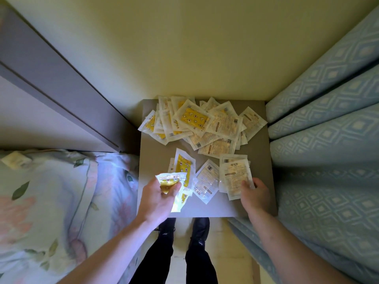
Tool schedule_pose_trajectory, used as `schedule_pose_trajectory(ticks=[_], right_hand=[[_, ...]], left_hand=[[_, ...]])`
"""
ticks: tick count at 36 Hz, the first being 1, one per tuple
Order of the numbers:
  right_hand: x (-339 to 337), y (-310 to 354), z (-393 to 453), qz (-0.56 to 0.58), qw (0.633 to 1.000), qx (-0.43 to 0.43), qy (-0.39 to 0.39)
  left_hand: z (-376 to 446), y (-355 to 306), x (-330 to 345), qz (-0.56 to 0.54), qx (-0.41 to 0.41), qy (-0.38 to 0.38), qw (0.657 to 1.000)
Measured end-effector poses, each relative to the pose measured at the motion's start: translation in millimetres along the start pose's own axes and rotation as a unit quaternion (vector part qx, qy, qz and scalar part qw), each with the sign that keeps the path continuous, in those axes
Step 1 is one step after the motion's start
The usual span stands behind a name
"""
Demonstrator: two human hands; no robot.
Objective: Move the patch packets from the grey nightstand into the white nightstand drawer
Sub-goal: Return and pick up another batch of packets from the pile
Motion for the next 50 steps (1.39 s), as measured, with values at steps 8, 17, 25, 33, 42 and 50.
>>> schedule_pose_trajectory(ticks=[8,17,25,33,42,50], right_hand=[[8.2,8.0,-1.8,0.028,1.000,0.008,0.004],[21.2,6.9,-6.9,0.149,0.989,0.015,0.017],[22.3,11.4,-41.1,0.154,0.985,-0.021,0.071],[-1.2,23.5,-143.8,0.119,0.984,-0.019,0.132],[-43.5,43.0,-262.0,0.064,0.986,-0.087,0.124],[-67.3,47.2,-326.9,0.033,0.967,-0.195,0.160]], left_hand=[[-4.7,-6.3,-7.4,0.005,0.011,0.011,1.000],[-4.9,-6.6,-24.4,0.044,0.009,0.013,0.999],[-18.6,-16.5,-38.8,0.098,-0.008,0.024,0.995],[-79.1,-51.1,-60.5,0.176,-0.018,0.078,0.981],[-172.8,-89.9,-74.1,0.257,-0.022,0.102,0.961],[-248.3,-90.6,-60.5,0.298,0.016,0.072,0.952]])
Point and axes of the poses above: each hand's wrist, its own z-axis towards the middle knuckle, its own x-axis out of the palm, y = z × x, the point moved 8 cm from there along z, towards the middle knuckle, and after that the axes turned 15 degrees about y, right-handed, at the moved point
